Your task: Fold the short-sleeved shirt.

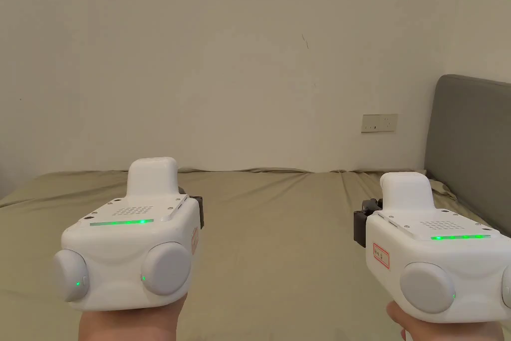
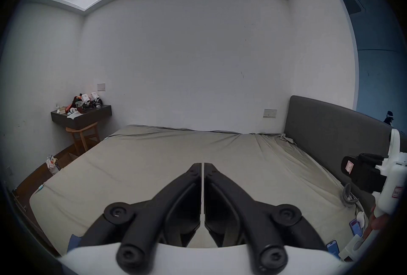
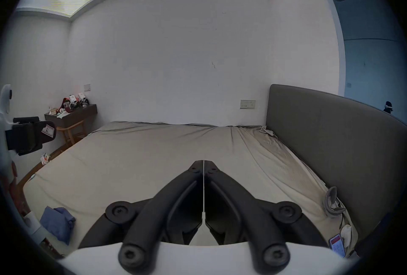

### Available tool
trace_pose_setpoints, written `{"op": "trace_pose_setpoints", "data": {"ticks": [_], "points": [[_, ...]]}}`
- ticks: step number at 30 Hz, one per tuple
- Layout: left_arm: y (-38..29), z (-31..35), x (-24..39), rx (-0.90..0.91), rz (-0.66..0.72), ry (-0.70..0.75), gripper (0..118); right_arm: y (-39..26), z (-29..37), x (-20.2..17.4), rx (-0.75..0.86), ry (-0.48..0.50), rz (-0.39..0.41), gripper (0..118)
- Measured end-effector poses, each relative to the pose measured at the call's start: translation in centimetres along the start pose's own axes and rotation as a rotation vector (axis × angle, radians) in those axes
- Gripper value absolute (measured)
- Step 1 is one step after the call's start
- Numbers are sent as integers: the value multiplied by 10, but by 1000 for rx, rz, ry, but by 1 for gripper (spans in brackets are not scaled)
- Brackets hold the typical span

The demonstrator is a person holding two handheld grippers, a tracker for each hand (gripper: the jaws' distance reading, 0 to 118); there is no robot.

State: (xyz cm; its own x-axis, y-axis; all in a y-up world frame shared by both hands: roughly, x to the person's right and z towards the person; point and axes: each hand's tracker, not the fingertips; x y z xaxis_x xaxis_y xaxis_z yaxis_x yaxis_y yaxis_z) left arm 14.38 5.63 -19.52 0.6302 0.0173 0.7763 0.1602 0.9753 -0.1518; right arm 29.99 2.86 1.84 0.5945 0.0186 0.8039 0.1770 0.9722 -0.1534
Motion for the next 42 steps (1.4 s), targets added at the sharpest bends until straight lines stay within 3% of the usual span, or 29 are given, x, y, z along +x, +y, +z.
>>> {"op": "trace_pose_setpoints", "data": {"ticks": [1,2,3,4,5,6,7,16,42], "points": [[0,1,1,3,1,-1,0,0,1,1,8,9,-7,3],[0,2,1,9,7,-9,2,1,2,2,17,16,-16,13],[1,4,1,18,15,-22,21,3,4,2,32,19,-20,47],[3,3,1,13,27,-22,94,7,2,3,26,14,-32,118],[4,-2,2,-29,39,-11,118,6,10,1,-7,-9,-87,117],[1,9,0,136,117,-60,118,10,13,2,36,-14,-73,118],[7,10,-2,33,49,-49,118,12,16,2,32,1,-69,118],[7,14,7,43,-25,-28,118,11,4,4,12,28,-34,118],[5,19,3,19,-10,-102,118,17,23,-18,59,21,11,118]]}}
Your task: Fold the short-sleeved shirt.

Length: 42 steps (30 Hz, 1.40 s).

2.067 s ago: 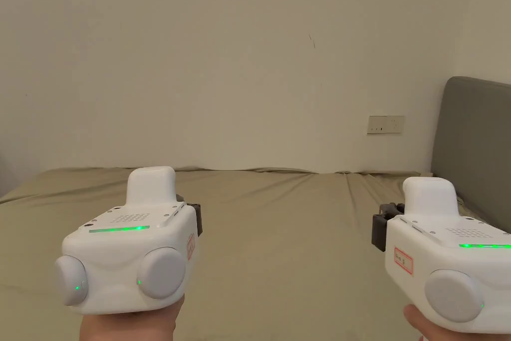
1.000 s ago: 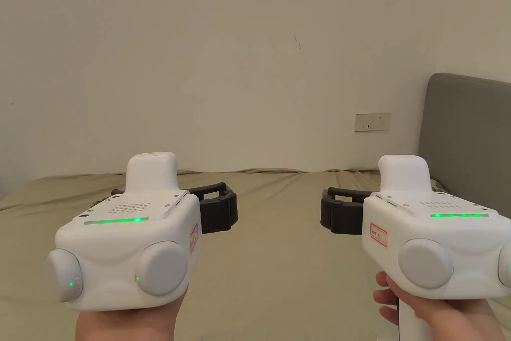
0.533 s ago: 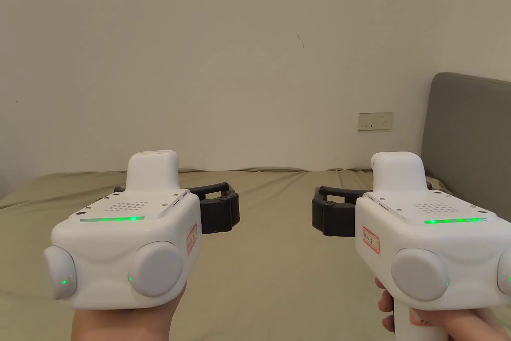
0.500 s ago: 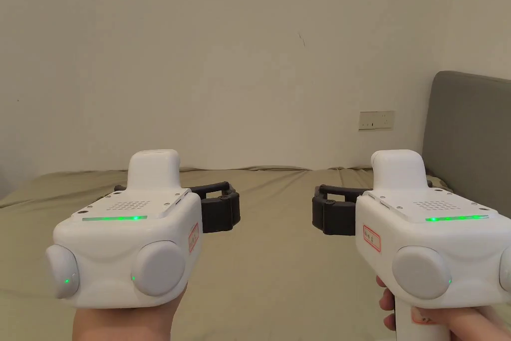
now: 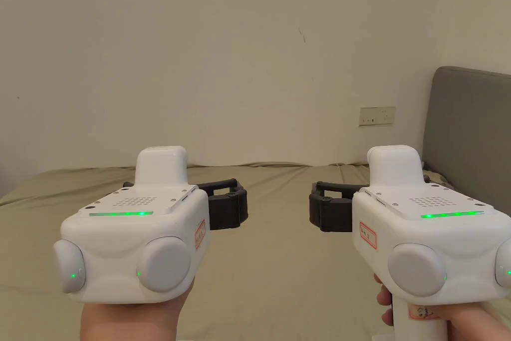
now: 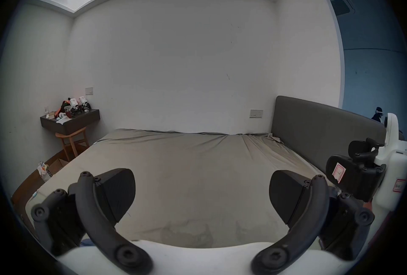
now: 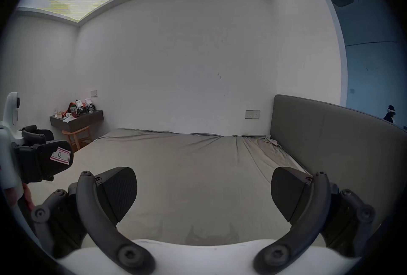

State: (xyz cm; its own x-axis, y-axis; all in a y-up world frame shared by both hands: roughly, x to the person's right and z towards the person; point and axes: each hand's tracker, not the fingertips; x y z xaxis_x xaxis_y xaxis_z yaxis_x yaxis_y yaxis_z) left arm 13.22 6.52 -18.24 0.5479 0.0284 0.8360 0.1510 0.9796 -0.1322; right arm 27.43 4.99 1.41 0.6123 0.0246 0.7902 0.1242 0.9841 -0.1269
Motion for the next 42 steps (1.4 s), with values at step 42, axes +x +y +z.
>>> {"op": "trace_pose_setpoints", "data": {"ticks": [42], "points": [[13,9,2,-8,11,-48,118,11,3,-1,2,3,-14,118]]}}
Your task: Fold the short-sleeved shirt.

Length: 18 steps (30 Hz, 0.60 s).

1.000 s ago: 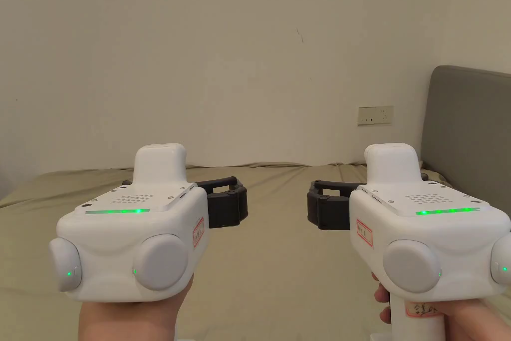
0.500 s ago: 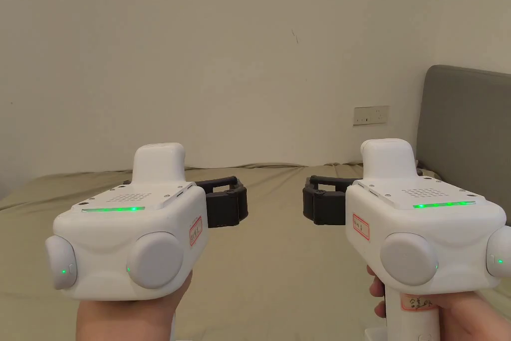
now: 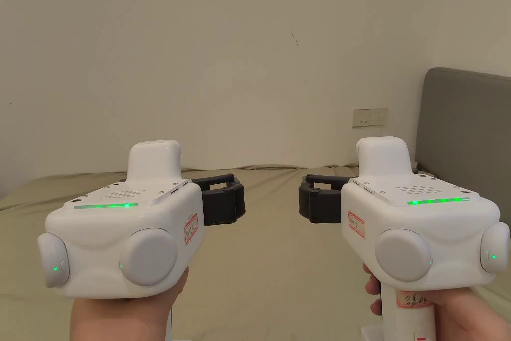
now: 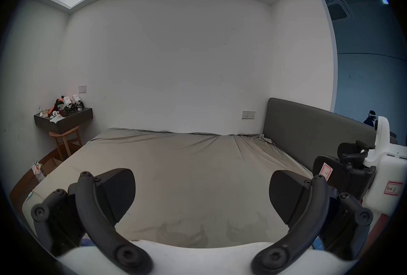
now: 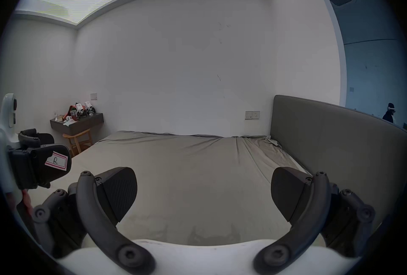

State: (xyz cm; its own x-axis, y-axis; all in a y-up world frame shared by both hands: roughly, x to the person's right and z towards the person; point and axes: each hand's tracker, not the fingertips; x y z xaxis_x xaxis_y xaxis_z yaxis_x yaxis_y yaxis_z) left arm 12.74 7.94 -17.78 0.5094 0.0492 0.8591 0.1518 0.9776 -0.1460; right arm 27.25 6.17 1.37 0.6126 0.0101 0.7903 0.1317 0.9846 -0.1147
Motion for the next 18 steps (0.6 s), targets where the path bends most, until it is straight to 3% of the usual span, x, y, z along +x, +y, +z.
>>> {"op": "trace_pose_setpoints", "data": {"ticks": [18], "points": [[2,3,-1,-5,-6,6,118,1,3,-2,3,-13,8,118]]}}
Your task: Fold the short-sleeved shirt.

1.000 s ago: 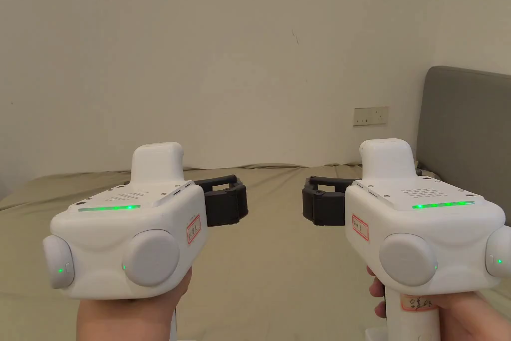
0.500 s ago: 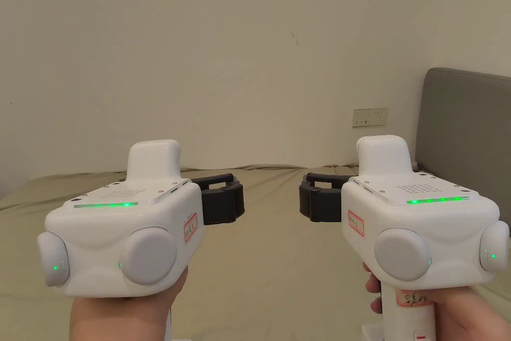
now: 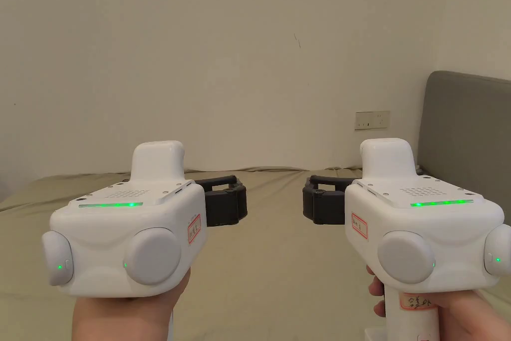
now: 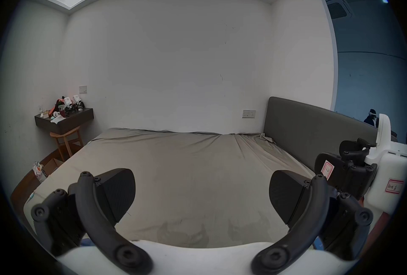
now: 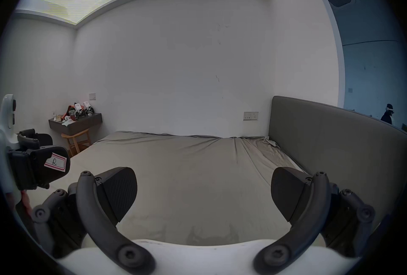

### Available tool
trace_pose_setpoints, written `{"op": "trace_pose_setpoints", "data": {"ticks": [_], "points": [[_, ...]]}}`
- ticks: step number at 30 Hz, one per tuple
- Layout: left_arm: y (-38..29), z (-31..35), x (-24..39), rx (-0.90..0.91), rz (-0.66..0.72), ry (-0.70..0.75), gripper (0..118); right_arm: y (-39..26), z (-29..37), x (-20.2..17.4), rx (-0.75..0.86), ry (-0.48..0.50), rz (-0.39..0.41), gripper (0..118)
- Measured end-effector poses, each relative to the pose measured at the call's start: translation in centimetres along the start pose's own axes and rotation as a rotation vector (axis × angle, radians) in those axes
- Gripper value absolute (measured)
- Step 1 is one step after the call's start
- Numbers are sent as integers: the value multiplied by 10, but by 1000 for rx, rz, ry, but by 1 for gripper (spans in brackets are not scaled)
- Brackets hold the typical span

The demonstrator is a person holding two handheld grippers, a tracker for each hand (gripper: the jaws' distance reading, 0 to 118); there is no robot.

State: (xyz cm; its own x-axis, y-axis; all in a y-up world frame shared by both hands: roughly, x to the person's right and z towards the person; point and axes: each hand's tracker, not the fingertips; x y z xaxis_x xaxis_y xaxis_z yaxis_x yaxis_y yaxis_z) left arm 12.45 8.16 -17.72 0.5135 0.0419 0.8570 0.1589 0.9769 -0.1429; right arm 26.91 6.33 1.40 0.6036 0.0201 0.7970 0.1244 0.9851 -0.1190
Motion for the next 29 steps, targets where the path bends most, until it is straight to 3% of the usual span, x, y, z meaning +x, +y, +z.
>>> {"op": "trace_pose_setpoints", "data": {"ticks": [23,29], "points": [[0,3,-3,-3,10,3,118,0,5,-6,19,1,8,118],[0,4,-2,-5,9,5,118,-3,6,-10,33,-38,34,118]]}}
